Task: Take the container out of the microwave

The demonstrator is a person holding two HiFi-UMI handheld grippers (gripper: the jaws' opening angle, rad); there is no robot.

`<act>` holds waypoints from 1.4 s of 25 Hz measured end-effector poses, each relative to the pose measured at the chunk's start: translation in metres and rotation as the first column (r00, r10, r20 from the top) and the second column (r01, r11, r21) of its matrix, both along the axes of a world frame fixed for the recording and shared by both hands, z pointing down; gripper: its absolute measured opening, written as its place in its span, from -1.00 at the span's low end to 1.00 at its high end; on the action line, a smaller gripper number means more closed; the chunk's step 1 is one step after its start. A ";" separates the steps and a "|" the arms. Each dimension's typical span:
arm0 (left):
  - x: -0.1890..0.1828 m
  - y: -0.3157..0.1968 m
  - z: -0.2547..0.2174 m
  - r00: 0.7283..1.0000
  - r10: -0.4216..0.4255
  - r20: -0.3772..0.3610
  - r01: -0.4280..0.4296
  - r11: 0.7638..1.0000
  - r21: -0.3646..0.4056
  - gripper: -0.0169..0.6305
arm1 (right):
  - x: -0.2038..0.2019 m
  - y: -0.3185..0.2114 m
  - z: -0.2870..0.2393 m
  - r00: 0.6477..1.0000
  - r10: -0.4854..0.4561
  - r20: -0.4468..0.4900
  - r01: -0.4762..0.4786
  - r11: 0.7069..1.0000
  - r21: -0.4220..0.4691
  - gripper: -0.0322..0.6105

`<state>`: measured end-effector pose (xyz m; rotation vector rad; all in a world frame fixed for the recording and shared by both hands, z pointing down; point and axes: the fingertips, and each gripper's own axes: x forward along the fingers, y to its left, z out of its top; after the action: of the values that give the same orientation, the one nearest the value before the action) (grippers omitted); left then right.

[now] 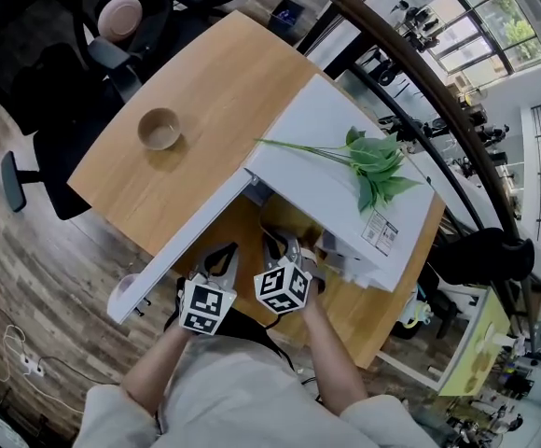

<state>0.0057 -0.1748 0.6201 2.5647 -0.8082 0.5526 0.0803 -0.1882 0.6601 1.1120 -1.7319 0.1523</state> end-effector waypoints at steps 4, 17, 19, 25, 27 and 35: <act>0.001 -0.001 -0.002 1.000 0.031 0.000 -0.031 1.000 0.001 -0.94 | -0.004 0.008 -0.001 1.000 0.020 0.001 -0.020 1.000 -0.002 -0.78; 0.016 0.000 0.000 0.989 0.151 0.004 -0.151 0.989 -0.001 -0.94 | -0.004 0.028 -0.003 0.989 0.147 0.027 -0.147 0.989 0.015 -0.79; 0.016 0.000 0.000 0.987 0.159 0.002 -0.159 0.987 -0.006 -0.94 | -0.003 0.028 -0.003 0.985 0.170 0.034 -0.171 0.985 0.019 -0.79; 0.017 0.011 0.006 0.983 0.185 0.014 -0.184 0.982 -0.034 -0.94 | -0.002 0.042 -0.008 0.965 0.246 0.087 -0.249 0.968 0.031 -0.79; 0.019 0.014 0.006 0.981 0.195 0.019 -0.194 0.980 -0.031 -0.94 | 0.000 0.048 -0.010 0.957 0.266 0.113 -0.271 0.962 0.037 -0.79; 0.031 0.034 0.012 0.974 0.221 0.057 -0.220 0.975 -0.017 -0.94 | 0.007 0.069 -0.016 0.924 0.321 0.209 -0.339 0.939 0.058 -0.79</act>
<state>0.0364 -0.1412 0.6320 2.6573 -0.5390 0.6990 0.0874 -0.1193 0.6445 1.4983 -1.7235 0.4061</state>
